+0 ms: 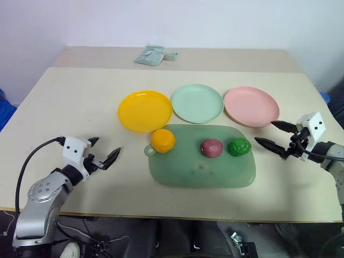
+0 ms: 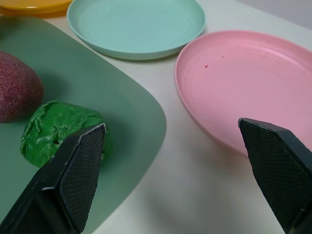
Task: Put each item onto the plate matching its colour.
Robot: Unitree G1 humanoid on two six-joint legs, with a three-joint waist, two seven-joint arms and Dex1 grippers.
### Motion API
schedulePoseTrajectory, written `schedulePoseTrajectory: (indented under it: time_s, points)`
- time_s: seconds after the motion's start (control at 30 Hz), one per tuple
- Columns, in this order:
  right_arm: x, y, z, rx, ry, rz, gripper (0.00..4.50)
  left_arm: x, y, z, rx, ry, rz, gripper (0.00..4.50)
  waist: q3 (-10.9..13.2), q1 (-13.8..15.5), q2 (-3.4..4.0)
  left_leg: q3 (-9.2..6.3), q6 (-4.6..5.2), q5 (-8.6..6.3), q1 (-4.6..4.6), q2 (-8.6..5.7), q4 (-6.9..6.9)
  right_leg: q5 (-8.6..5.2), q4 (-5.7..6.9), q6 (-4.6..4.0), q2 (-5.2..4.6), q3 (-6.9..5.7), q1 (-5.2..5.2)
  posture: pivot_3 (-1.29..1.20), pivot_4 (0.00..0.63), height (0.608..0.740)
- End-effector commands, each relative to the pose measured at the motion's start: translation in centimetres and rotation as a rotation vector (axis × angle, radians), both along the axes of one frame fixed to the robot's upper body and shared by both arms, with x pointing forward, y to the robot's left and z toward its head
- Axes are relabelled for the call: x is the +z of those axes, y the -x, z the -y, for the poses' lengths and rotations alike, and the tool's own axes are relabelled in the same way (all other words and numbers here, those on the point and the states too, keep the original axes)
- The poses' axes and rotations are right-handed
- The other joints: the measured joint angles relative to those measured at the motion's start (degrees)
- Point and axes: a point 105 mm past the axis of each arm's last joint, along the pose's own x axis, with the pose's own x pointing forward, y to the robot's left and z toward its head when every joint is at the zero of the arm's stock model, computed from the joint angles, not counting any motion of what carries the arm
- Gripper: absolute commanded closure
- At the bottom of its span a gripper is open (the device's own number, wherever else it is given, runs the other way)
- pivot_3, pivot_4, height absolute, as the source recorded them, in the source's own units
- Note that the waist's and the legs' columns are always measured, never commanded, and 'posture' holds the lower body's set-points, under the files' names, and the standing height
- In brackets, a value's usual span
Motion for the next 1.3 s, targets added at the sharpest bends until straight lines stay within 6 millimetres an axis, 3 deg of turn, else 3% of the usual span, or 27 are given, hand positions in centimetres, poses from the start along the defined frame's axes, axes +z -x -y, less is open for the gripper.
schedulePoseTrajectory:
  time_s: [0.03,0.57,0.83,0.97,1.1,1.3]
  points:
    - [1.4,0.0,-0.6,0.012,0.0,0.052,0.03,1.3,0.1,0.1,-0.005,-0.011,0.044,0.0,0.0,0.0,0.0,0.0,0.0,0.0,0.0,0.0,0.0,0.0,0.0,0.0,0.0,0.0,0.0,0.0,0.15,0.74]
    - [3.3,-0.8,-2.4,-0.025,-0.017,0.14,0.03,2.0,-1.2,2.3,-0.071,0.028,0.062,0.0,0.0,0.06,0.0,0.0,-0.01,0.0,-0.01,-0.01,0.01,0.0,0.0,0.0,0.01,0.0,0.0,0.0,0.15,0.74]
    - [5.7,0.0,-6.3,0.123,-0.072,0.146,0.03,3.8,-1.3,6.5,-0.276,0.089,0.092,0.0,0.0,0.01,0.0,0.0,0.0,0.0,-0.02,-0.01,0.03,0.0,0.0,0.01,0.02,0.0,0.0,0.0,0.15,0.74]
    - [6.4,0.8,-8.5,0.192,-0.104,0.148,0.03,3.3,-0.2,8.5,-0.422,0.052,0.055,0.0,0.0,0.01,0.01,0.0,0.0,0.0,-0.02,0.0,0.03,0.0,-0.01,0.0,0.02,0.0,0.0,0.0,0.15,0.74]
    - [5.9,2.4,-11.3,0.308,-0.111,0.109,0.03,2.9,-0.4,9.8,-0.493,0.012,0.051,0.0,0.0,0.11,0.01,-0.01,0.03,-0.02,-0.02,-0.01,0.03,0.0,-0.03,0.0,0.02,0.0,0.01,0.0,0.15,0.74]
    - [4.4,3.5,-12.9,0.367,-0.152,0.068,0.03,2.6,-1.6,11.4,-0.505,-0.008,0.073,0.0,0.01,0.12,0.0,-0.06,0.07,-0.04,-0.04,-0.02,0.06,0.0,-0.06,0.0,0.02,-0.01,0.04,0.0,0.15,0.74]
